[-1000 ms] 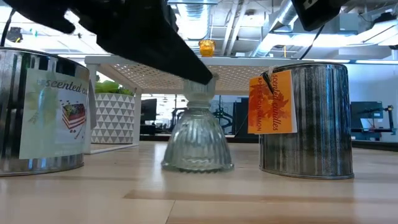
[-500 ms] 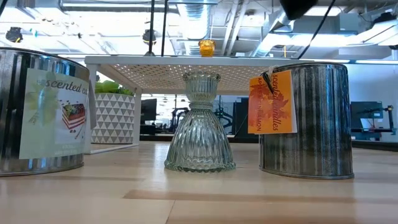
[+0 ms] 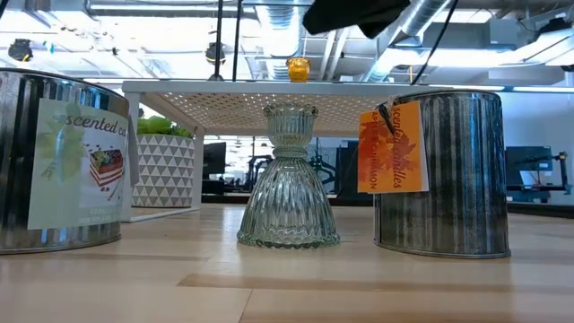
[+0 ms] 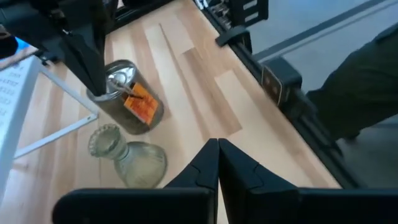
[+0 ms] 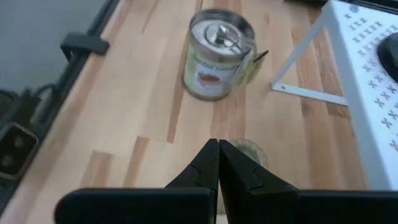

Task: Pick & Place candle stick holders
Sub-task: Align the transparent glass candle holder with the yellow glass candle holder on the shelf

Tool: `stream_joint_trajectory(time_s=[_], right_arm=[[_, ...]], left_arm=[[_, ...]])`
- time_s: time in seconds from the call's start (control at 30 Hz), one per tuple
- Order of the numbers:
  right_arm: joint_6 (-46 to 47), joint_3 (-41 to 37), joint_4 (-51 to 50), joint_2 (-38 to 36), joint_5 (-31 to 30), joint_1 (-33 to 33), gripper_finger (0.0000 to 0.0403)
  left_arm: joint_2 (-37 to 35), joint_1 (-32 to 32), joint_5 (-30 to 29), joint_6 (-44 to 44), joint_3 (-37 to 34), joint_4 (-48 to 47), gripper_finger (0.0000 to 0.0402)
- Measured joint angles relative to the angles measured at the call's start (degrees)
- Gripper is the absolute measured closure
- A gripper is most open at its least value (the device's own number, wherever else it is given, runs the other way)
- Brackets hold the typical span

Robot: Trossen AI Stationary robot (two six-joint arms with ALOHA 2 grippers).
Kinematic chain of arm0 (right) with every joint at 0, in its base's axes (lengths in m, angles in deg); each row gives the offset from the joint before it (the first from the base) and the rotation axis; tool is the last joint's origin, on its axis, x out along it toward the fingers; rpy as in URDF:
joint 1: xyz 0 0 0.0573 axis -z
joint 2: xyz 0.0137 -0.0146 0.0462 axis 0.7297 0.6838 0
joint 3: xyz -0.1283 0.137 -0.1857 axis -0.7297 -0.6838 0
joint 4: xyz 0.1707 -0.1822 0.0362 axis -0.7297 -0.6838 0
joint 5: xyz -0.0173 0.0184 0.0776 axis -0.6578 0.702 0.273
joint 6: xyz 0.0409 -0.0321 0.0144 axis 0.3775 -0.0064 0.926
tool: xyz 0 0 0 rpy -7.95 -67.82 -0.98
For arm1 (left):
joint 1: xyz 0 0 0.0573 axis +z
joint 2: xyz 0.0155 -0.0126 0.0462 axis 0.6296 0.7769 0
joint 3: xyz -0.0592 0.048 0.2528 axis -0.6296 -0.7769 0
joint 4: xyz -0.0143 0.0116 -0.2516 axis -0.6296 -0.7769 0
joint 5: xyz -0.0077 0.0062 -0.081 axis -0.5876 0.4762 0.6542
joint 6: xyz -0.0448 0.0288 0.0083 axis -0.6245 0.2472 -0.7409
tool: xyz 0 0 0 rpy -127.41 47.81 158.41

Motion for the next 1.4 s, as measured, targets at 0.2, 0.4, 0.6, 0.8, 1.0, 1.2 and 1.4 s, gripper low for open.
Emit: stream_joint_trajectory(time_s=[0.2, 0.4, 0.6, 0.8, 1.0, 1.2, 1.4], right_arm=[[-0.09, 3.35, -1.38, 2.01, 0.08, 0.82, 0.0402], [1.91, 3.53, -1.91, 1.9, 1.33, 2.27, 0.0361], [5.68, 3.51, -3.46, 1.88, 1.53, 3.33, 0.0304], [8.49, 3.56, -3.36, 2.54, 2.07, 4.17, 0.0295], [12.11, 3.5, -4.09, 4.49, 4.62, 4.28, 0.0302], [12.34, 3.64, -3.7, 6.25, 5.57, 4.17, 0.0303], [12.39, 3.62, -3.77, 6.21, 5.71, 4.25, 0.0304]], left_arm=[[-2.27, -1.99, -1.53, -0.39, -1.61, 0.95, 0.0396], [-2.33, -1.79, -3.41, 0.02, -4.68, 0.63, 0.0396], [-4.19, -1.49, -3.18, 0.25, -4.76, 0.68, 0.0395], [-5.35, -2.82, -2.2, -4.7, -4.74, 0.69, 0.0394], [-5.29, -3.25, -2.06, -4.54, -4.74, 0.64, 0.0394], [-5.29, -3.25, -2.08, -4.53, -4.74, 0.43, 0.0394], [-5.27, -3.25, -2.08, -4.53, -4.74, 0.41, 0.0394]])
